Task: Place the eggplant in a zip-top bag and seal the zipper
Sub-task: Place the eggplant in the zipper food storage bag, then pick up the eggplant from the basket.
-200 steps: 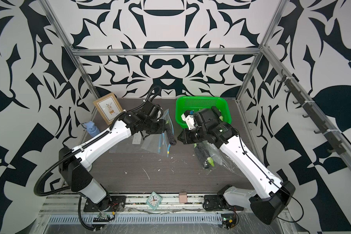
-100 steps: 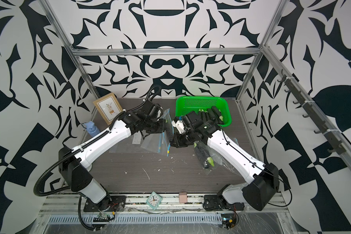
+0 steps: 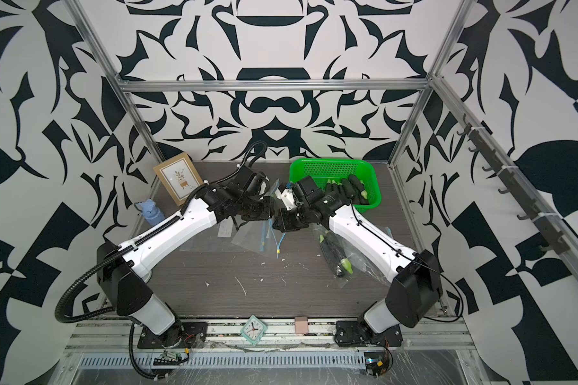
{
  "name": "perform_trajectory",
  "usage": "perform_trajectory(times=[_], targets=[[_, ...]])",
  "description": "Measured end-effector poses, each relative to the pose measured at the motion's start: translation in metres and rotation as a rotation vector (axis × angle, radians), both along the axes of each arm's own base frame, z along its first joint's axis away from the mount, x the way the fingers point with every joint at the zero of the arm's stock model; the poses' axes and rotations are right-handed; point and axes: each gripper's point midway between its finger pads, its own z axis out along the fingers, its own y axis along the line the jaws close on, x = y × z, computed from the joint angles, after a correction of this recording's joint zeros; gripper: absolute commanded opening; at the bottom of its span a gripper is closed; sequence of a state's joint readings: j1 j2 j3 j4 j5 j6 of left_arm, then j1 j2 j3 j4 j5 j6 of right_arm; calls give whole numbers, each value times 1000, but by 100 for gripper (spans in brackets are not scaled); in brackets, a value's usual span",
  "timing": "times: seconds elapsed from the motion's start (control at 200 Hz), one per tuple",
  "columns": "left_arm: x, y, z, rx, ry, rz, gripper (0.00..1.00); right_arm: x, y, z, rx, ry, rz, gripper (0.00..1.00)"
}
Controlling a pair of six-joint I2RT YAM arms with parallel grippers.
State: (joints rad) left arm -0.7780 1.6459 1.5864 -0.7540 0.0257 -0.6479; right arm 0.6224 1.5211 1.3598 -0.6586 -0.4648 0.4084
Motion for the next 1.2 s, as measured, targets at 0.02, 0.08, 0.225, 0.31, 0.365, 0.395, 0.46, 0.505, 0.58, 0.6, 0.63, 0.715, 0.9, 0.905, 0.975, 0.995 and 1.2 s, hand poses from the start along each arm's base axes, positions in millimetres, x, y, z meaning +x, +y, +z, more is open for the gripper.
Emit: perform_trajectory(times=[0.02, 0.08, 0.225, 0.31, 0.365, 0.395, 0.46, 0.505, 0.58, 0.6, 0.63, 0.715, 0.9, 0.905, 0.975, 0.995, 1.2], targets=[[0, 0, 0, 2, 0, 0, 0, 2, 1, 0, 2, -2, -3, 19], [-1, 1, 1, 7, 3, 1, 0, 6, 3, 0, 2, -13, -4, 25], [3, 7, 16, 19, -22, 13, 0, 14, 1, 20, 3, -75, -18, 42], [7, 12, 33, 20, -50, 21, 0, 19, -6, 41, 7, -134, -31, 48], [10, 17, 44, 26, -72, 25, 0, 23, -12, 58, 24, -171, -47, 51], [11, 19, 48, 31, -80, 28, 0, 24, -15, 66, 33, -191, -54, 53], [13, 26, 54, 49, -89, 32, 0, 31, -27, 84, 52, -230, -81, 56], [13, 33, 55, 66, -87, 36, 0, 38, -37, 93, 60, -255, -107, 58], [12, 49, 54, 105, -75, 49, 0, 51, -57, 102, 65, -278, -157, 63], [12, 53, 53, 114, -71, 52, 0, 55, -62, 104, 65, -282, -173, 65], [12, 61, 53, 127, -65, 61, 0, 61, -69, 104, 63, -283, -191, 71], [10, 83, 58, 160, -52, 80, 0, 78, -88, 102, 46, -282, -242, 89], [3, 103, 91, 178, -86, 68, 0, 123, -124, 69, -20, -235, -341, 85], [3, 103, 92, 177, -87, 67, 0, 124, -124, 69, -22, -234, -343, 85], [0, 99, 94, 160, -82, 46, 0, 144, -143, 44, -71, -199, -394, 85], [0, 97, 93, 154, -78, 40, 0, 150, -149, 35, -88, -186, -410, 84], [0, 72, 58, 111, -11, 21, 0, 196, -201, -46, -244, -61, -539, 81]])
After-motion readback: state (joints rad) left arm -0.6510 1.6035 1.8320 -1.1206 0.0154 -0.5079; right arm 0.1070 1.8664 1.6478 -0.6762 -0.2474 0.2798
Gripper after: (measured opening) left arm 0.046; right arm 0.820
